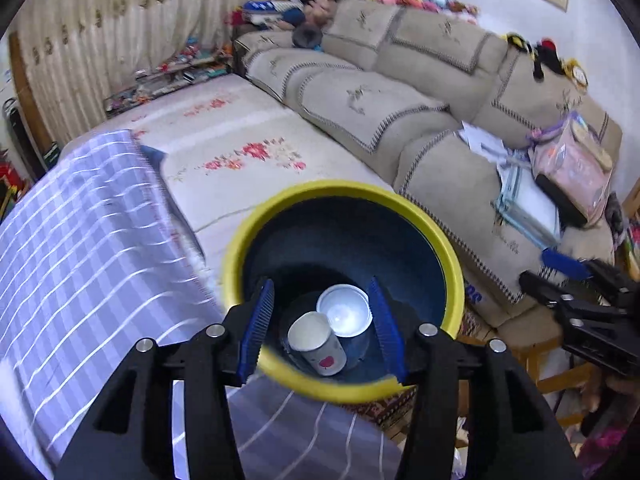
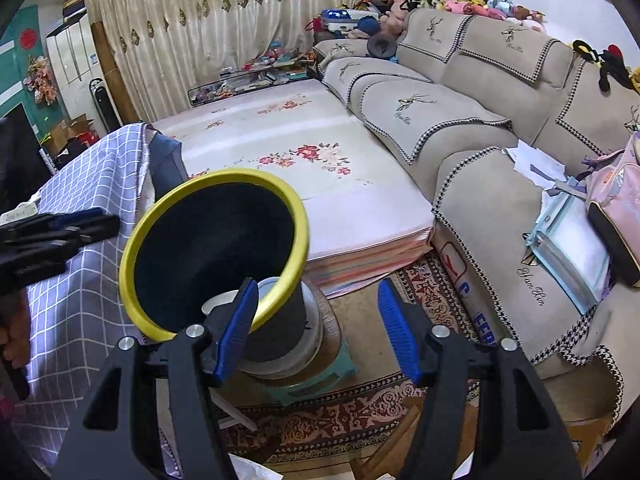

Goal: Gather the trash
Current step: 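Carry the printed cup into the bin and open the left gripper, then grasp the red snack wrapper with the right gripper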

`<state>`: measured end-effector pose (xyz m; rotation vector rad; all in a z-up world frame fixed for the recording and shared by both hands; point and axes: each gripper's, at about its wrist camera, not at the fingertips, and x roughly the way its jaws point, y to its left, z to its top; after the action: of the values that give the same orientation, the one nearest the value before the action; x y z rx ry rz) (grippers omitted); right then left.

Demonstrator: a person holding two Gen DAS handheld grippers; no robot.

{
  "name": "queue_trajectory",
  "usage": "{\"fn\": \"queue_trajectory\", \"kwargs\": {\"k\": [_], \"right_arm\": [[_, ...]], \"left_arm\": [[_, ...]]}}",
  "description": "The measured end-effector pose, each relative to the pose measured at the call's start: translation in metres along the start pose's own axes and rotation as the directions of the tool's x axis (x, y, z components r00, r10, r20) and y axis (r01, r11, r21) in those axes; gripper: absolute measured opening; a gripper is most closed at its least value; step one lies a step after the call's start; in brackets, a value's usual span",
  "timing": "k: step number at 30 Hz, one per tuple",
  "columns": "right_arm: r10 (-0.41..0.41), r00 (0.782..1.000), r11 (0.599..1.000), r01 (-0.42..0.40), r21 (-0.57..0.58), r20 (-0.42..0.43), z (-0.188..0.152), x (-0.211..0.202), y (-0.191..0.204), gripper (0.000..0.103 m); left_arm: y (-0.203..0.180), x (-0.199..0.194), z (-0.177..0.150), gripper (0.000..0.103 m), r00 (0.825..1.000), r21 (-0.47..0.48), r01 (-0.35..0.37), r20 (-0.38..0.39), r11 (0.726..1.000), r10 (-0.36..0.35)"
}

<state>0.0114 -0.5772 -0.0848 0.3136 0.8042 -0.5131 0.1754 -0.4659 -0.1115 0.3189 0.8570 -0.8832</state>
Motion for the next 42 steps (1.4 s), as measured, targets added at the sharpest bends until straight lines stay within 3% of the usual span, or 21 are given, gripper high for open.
{"fn": "queue_trajectory", "kwargs": {"k": [7,12,17,23,25,29,30,33,35,42], "right_arm": [[0.046,0.999,0.998,-0.047,-0.046,-0.018,-0.004,0.004,0.029,0.062],[0.124,0.992,0.985,-0.127,-0.120,-0.032,-0.004,0.001,0.074,0.062],[0.245,0.968,0.935,-0.253,-0.250,-0.061,-0.010,-0.007,0.147,0.062],[0.417,0.895,0.798,-0.445,-0.406,-0.160,-0.028,-0.020,0.250,0.062],[0.451,0.871,0.754,-0.489,-0.439,-0.196,-0.036,-0.024,0.278,0.067],[0.478,0.839,0.678,-0.541,-0.497,-0.261,-0.048,-0.027,0.324,0.071],[0.478,0.834,0.661,-0.549,-0.511,-0.277,-0.051,-0.027,0.333,0.078],[0.485,0.822,0.625,-0.565,-0.540,-0.298,-0.057,-0.025,0.355,0.090],[0.477,0.817,0.602,-0.571,-0.557,-0.322,-0.058,-0.020,0.364,0.091],[0.406,0.849,0.605,-0.527,-0.597,-0.338,-0.066,-0.004,0.385,0.092]], "left_arm": [[0.041,-0.108,-0.049,0.078,0.987,-0.082,-0.071,0.138,0.994,0.081],[0.081,-0.185,-0.095,0.086,0.954,-0.198,-0.170,0.212,0.965,0.211],[0.131,-0.245,-0.152,0.091,0.921,-0.342,-0.269,0.182,0.900,0.344],[0.170,-0.290,-0.219,0.095,0.853,-0.463,-0.396,0.135,0.793,0.505],[0.181,-0.298,-0.236,0.095,0.843,-0.497,-0.407,0.118,0.766,0.524],[0.193,-0.309,-0.258,0.095,0.837,-0.547,-0.404,0.102,0.733,0.538],[0.195,-0.311,-0.261,0.095,0.835,-0.553,-0.404,0.101,0.728,0.541],[0.189,-0.309,-0.262,0.095,0.834,-0.561,-0.400,0.106,0.725,0.542],[0.187,-0.307,-0.263,0.095,0.834,-0.563,-0.399,0.106,0.724,0.542],[0.186,-0.301,-0.265,0.096,0.841,-0.570,-0.390,0.099,0.723,0.531]]}}
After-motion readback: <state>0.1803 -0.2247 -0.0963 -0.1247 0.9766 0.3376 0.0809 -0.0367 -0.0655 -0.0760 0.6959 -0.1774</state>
